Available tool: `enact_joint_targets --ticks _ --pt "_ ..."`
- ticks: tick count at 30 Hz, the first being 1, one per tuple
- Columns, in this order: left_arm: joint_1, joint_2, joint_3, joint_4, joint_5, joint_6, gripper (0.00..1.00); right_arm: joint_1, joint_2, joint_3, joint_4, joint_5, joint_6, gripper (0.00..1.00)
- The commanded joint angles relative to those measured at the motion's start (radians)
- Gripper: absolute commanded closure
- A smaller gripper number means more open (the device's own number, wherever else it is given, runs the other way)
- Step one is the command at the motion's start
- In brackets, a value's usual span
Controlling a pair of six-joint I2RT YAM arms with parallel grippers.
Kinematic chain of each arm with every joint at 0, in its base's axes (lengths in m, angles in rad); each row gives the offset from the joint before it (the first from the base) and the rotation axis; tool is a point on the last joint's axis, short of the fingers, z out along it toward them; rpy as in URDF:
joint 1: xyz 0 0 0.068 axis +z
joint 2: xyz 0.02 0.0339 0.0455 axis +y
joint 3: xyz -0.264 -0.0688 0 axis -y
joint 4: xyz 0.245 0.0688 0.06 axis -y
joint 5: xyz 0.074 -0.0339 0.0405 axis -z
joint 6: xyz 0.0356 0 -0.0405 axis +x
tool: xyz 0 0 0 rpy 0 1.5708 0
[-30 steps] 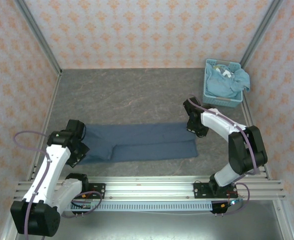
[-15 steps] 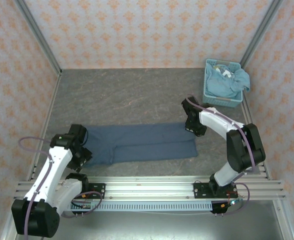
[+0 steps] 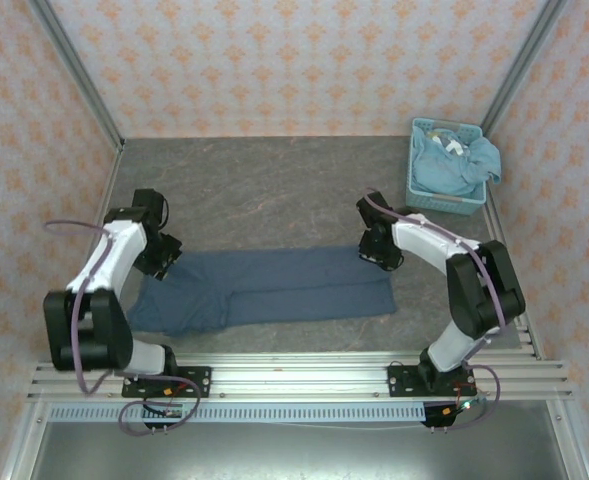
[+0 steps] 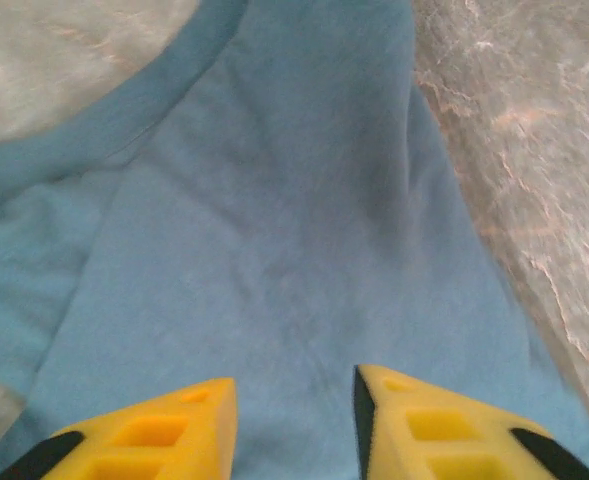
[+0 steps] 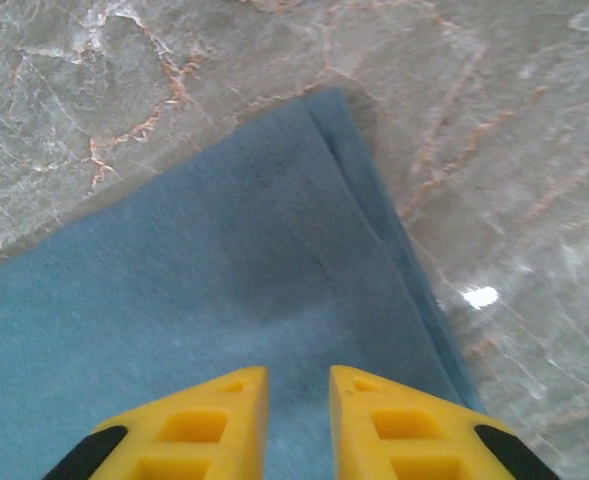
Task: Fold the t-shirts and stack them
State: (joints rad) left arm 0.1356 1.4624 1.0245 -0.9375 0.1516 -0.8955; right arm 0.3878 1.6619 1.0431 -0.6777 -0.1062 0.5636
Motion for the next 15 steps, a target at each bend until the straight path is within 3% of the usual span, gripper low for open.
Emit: enact_joint_targets --ticks 1,6,15 --pt "0.017 0.116 0.079 0.105 0.014 0.026 0.72 0.004 0.061 0.044 0.018 -0.007 -0.001 0.79" --pt "0.07 0.269 0.119 0.085 -0.077 0.082 0.75 0.001 0.162 0.107 -0.024 0.055 0.032 0.8" --pt "0.125 0.441 0.201 0.047 -0.129 0.158 0.76 -0.036 0.283 0.21 -0.126 0.103 0.089 0.8"
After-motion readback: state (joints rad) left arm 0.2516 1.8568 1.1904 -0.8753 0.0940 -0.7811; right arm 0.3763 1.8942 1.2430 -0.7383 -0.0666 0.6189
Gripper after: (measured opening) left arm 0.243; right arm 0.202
